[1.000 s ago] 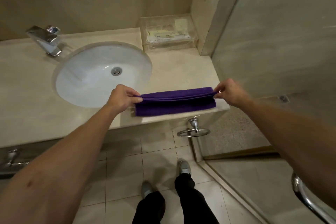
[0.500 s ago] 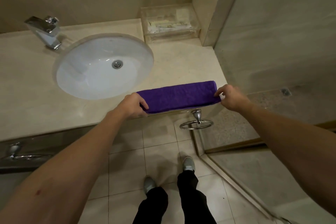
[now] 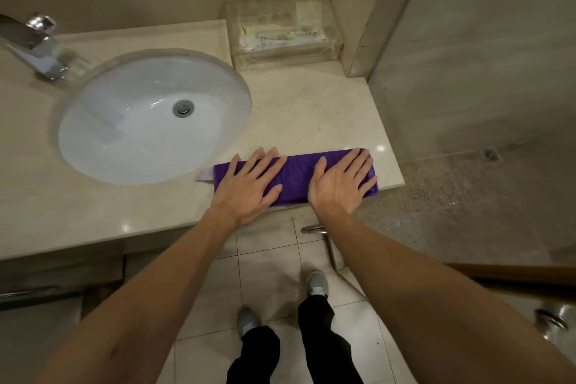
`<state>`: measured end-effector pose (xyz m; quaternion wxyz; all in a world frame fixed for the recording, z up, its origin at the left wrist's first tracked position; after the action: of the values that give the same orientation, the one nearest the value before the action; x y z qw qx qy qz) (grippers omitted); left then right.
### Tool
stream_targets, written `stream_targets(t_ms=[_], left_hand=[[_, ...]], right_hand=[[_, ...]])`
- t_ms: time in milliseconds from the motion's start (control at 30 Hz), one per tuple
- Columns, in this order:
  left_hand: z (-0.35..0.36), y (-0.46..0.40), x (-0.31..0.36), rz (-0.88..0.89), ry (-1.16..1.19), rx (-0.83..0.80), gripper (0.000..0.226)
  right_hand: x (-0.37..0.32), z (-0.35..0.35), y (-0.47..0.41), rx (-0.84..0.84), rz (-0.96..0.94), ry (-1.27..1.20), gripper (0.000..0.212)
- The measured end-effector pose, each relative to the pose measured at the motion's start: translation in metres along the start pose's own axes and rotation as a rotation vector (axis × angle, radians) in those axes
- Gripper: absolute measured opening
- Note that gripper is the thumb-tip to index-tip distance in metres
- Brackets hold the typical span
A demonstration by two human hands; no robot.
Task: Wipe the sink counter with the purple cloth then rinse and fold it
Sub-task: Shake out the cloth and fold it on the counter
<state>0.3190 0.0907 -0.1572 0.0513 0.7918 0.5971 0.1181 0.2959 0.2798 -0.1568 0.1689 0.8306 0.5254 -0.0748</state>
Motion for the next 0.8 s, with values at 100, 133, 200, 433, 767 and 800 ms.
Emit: stream_targets(t_ms=[100, 133, 200, 433, 767, 800], left_hand=[[-0.003, -0.017, -0.011, -0.016, 0.007, 0.017, 0.062], [-0.005, -0.024, -0.013, -0.037, 0.014, 0.023, 0.062], [-0.009, -0.039, -0.019, -0.094, 0.045, 0.041, 0.062], [-0.012, -0.055, -0.018, -0.397, 0.165, 0.186, 0.065], [-0.013, -0.058, 0.001, -0.677, 0.388, 0.067, 0.069], [-0.018, -0.06, -0.006, -0.564, 0.347, 0.069, 0.069]], right_hand=[[-0.012, 0.006, -0.018, 0.032, 0.014, 0.028, 0.081], [-0.017, 0.007, -0.028, 0.042, -0.012, 0.041, 0.081], [-0.033, 0.007, -0.053, 0.043, -0.085, 0.052, 0.081], [-0.103, 0.01, -0.129, 0.005, -0.585, 0.166, 0.078], [-0.169, 0.022, -0.153, -0.188, -1.028, 0.291, 0.076], [-0.169, 0.018, -0.154, -0.193, -1.001, 0.248, 0.075]])
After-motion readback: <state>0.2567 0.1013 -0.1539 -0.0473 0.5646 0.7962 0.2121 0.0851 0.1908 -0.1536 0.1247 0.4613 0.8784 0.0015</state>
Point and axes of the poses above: each hand's wrist, its own y-axis away from the middle knuckle, its own z-axis out of the palm, x = y × z, the point moved 8 cm from there along -y, towards the middle knuckle
